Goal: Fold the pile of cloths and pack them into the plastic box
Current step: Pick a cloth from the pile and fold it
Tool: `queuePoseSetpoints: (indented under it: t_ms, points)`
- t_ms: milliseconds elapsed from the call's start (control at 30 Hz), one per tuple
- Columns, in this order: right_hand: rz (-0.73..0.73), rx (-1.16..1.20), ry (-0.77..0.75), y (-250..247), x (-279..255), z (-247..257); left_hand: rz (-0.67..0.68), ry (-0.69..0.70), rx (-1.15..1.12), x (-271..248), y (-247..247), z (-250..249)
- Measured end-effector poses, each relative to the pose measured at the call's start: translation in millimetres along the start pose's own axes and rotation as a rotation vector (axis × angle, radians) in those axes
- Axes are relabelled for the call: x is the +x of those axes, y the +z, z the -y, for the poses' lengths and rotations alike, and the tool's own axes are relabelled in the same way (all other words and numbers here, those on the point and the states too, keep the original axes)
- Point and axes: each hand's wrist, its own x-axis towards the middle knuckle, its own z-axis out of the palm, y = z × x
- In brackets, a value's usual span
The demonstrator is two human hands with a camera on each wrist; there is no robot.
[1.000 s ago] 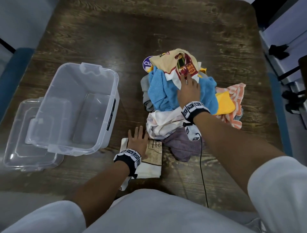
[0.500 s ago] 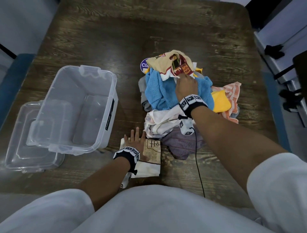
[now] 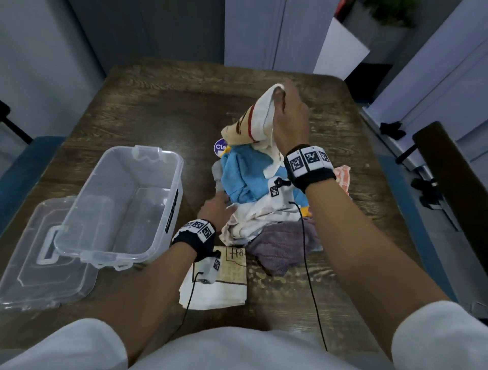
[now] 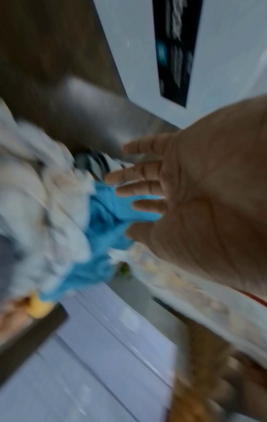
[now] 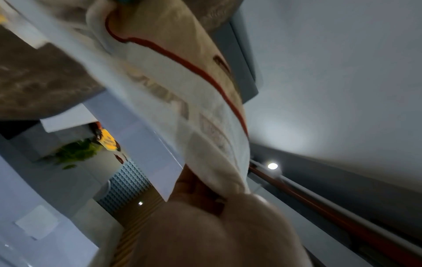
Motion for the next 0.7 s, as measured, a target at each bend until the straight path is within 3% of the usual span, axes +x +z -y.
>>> queuePoseSetpoints:
  t_ms: [67, 133, 200, 333, 500, 567, 700]
  points:
    - [0.074, 0.006, -0.082, -8, -8, 19, -0.138, 0.212, -0.416, -13, -28, -42]
    - [0.138, 0.027, -0.162, -15, -16, 37, -0.171, 0.413, -0.583, -27, -49, -85]
    - [0.172, 0.04, -0.242, -24, -20, 55, -0.212, 0.517, -0.674, -35, -60, -115]
    - [0.14, 0.058, -0.316, -57, -23, 88, -0.407, 0.488, -0.749, -30, -65, -130]
    - [-0.067, 0.212, -0.373, -97, -25, 118, -0.578, 0.39, -0.543, -19, -59, -118]
    - [-0.134, 0.277, -0.403, -104, -22, 123, -0.48, 0.387, -0.524, -19, -57, -114]
    - [-0.186, 0.323, -0.412, -107, -22, 128, 0.001, 0.554, -0.419, -53, -46, -121]
